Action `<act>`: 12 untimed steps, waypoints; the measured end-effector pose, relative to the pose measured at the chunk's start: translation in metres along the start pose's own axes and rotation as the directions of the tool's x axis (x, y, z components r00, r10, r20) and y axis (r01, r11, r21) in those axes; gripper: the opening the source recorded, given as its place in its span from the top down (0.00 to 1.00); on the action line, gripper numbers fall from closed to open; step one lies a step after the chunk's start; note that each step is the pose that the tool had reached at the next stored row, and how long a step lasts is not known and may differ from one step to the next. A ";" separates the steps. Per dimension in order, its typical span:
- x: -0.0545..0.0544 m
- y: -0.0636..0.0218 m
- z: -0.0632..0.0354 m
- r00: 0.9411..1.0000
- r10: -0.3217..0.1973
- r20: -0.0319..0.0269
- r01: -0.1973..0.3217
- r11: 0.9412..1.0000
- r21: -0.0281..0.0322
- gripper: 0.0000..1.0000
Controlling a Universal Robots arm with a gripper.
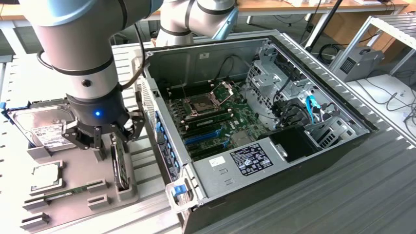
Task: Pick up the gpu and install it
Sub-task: 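Pick up the gpu and move the gpu toward the slot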
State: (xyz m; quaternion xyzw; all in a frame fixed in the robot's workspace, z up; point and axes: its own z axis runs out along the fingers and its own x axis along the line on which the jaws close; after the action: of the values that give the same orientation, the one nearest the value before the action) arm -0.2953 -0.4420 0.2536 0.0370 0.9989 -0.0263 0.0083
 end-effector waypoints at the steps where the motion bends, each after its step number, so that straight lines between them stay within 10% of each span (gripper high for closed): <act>1: 0.000 0.0001 0.0017 1.000 0.000 0.000 0.000 1.000 0.000 0.52; 12: 0.000 0.0004 0.0078 1.000 0.000 0.000 0.000 1.000 0.000 0.60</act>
State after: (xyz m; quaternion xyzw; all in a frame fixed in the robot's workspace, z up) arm -0.2953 -0.4420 0.2458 0.0370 0.9989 -0.0263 0.0083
